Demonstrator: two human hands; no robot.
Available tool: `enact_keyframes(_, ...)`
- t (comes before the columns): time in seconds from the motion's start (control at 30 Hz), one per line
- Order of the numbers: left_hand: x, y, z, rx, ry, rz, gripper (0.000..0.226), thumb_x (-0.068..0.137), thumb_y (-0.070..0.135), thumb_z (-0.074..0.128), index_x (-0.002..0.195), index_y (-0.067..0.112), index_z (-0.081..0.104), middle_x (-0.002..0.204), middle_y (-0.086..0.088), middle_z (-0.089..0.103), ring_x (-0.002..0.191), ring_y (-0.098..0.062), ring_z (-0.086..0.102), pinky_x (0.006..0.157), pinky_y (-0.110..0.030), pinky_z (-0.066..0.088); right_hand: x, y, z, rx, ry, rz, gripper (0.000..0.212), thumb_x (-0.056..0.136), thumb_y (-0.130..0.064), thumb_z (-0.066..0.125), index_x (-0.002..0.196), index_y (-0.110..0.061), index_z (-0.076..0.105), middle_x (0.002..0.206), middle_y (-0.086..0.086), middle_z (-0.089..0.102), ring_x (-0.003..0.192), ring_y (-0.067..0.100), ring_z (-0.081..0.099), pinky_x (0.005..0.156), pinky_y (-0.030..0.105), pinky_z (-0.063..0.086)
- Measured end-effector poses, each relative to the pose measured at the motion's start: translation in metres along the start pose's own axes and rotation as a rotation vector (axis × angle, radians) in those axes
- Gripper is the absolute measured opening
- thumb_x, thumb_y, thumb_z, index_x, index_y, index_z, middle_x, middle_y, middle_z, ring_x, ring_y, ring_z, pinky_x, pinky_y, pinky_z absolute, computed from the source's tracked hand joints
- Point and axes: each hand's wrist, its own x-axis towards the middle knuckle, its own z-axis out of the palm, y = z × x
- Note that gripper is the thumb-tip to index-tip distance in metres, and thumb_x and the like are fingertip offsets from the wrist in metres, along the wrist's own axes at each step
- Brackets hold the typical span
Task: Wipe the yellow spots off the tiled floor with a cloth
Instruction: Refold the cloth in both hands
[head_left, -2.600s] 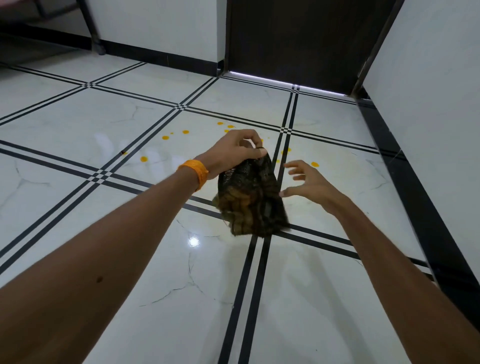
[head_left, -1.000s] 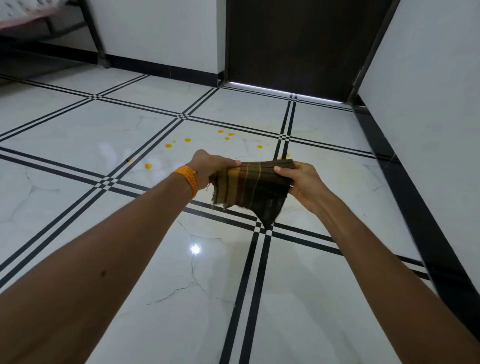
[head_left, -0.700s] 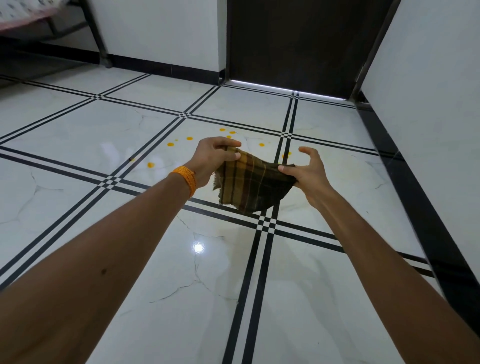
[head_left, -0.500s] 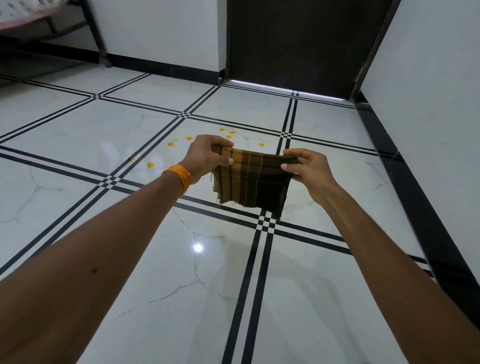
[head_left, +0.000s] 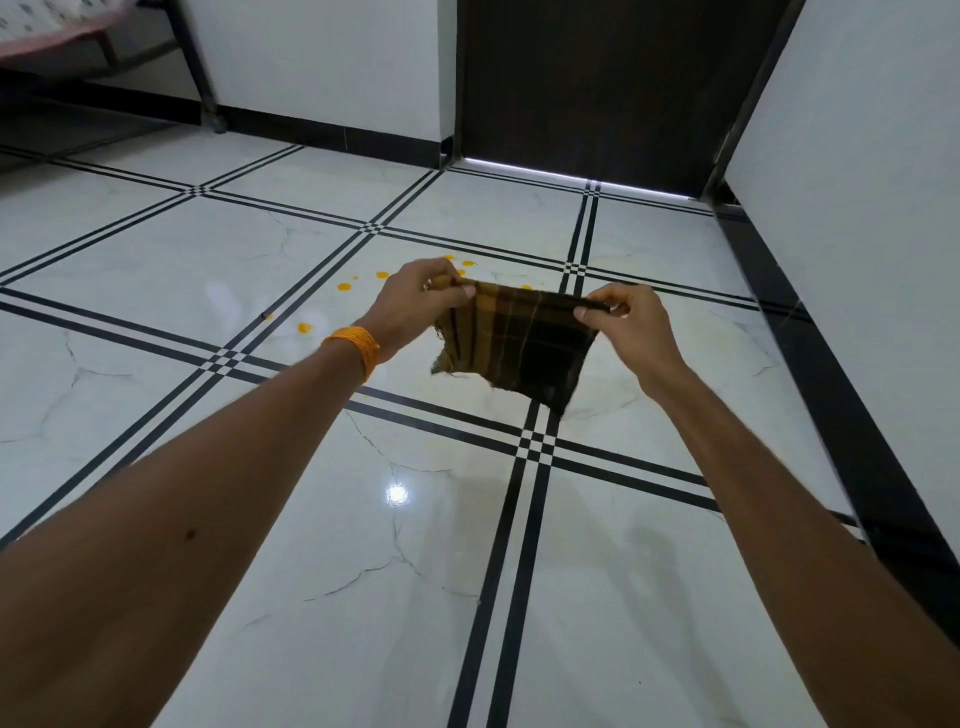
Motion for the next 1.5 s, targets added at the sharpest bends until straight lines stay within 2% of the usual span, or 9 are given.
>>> enact_keyframes(0.13,0.002,0.020,-0.001,-0.380,-0.050,-0.194,0.024,0.102,0.038,0.052,0.104,0.017,0.064,0.100,-0.005,0.069,0.095,-0.020,0.068,0.082,-0.033,0.055,0.001,-0.007,-0.010,0.746,-0.226,0.100,0.007,0.103,-0.021,0.055,0.104,-0.015,0.059,0.106,0.003,0.069,0.110,0.021,0.063,0.098,0.039,0.050)
enact_keyframes(0.3,0.002,0.027,0.023,-0.698,0.004,-0.456,0.035,0.104,0.033,0.049,0.089,0.005,0.064,0.066,-0.006,0.071,0.063,-0.017,0.070,0.058,-0.026,0.058,-0.023,0.006,0.035,1.018,-0.569,0.531,0.077,0.095,-0.069,0.043,0.132,-0.004,0.062,0.133,0.018,0.065,0.123,0.033,0.063,0.102,0.047,0.050)
enact_keyframes(0.43,0.001,0.016,0.011,-0.972,0.040,-0.506,0.024,0.100,0.025,0.058,0.089,0.004,0.062,0.067,-0.006,0.070,0.062,-0.016,0.070,0.061,-0.029,0.060,-0.045,0.021,0.045,1.117,-0.585,0.766,0.060,0.090,-0.040,0.070,0.129,0.004,0.059,0.113,0.016,0.068,0.102,0.024,0.070,0.087,0.032,0.061)
enact_keyframes(0.57,-0.007,-0.001,0.000,-0.771,-0.165,-0.481,0.015,0.091,0.019,0.068,0.101,0.007,0.067,0.099,-0.009,0.068,0.092,-0.019,0.067,0.084,-0.032,0.056,-0.044,0.025,0.043,1.141,-0.438,0.743,0.046,0.071,-0.007,0.086,0.114,-0.005,0.070,0.114,0.014,0.069,0.112,0.025,0.066,0.096,0.034,0.054)
enact_keyframes(0.73,-0.006,-0.006,0.010,-0.714,-0.141,-0.614,0.028,0.091,0.001,0.063,0.118,0.007,0.062,0.110,-0.015,0.070,0.103,-0.027,0.069,0.084,-0.043,0.057,-0.033,0.020,0.036,1.095,-0.372,0.658,0.028,0.095,-0.018,0.062,0.120,-0.010,0.071,0.126,0.016,0.068,0.129,0.037,0.058,0.113,0.055,0.041)
enact_keyframes(0.93,-0.003,-0.004,0.020,-0.503,-0.081,-0.600,0.015,0.102,0.009,0.050,0.116,0.015,0.056,0.106,-0.013,0.070,0.097,-0.027,0.069,0.075,-0.046,0.058,-0.022,0.019,0.038,0.855,-0.226,0.564,0.040,0.104,-0.016,0.055,0.142,-0.025,0.053,0.137,0.012,0.064,0.121,0.032,0.065,0.086,0.050,0.060)
enact_keyframes(1.1,-0.004,-0.006,0.022,-0.581,-0.031,-0.639,0.031,0.090,0.012,0.072,0.114,0.005,0.053,0.097,-0.016,0.065,0.089,-0.026,0.068,0.080,-0.040,0.059,-0.022,0.014,0.032,0.859,-0.274,0.643,0.093,0.087,0.008,0.069,0.160,-0.028,0.022,0.133,0.017,0.060,0.112,0.027,0.066,0.079,0.037,0.058)
enact_keyframes(1.23,-0.007,-0.009,0.011,-0.569,-0.083,-0.600,0.066,0.080,-0.011,0.072,0.137,0.013,0.049,0.125,-0.023,0.057,0.102,-0.035,0.066,0.081,-0.044,0.059,-0.017,0.017,0.029,0.746,-0.301,0.560,0.076,0.079,0.021,0.067,0.141,-0.022,0.054,0.135,0.027,0.059,0.118,0.035,0.066,0.095,0.042,0.058)
enact_keyframes(1.5,-0.009,-0.008,-0.001,-0.332,-0.149,-0.409,0.038,0.077,-0.013,0.074,0.110,0.005,0.068,0.124,-0.020,0.060,0.115,-0.036,0.062,0.089,-0.039,0.059,-0.013,0.018,0.018,0.493,-0.234,0.369,0.042,0.075,0.018,0.075,0.112,-0.003,0.072,0.122,0.019,0.066,0.109,0.027,0.066,0.077,0.026,0.061)
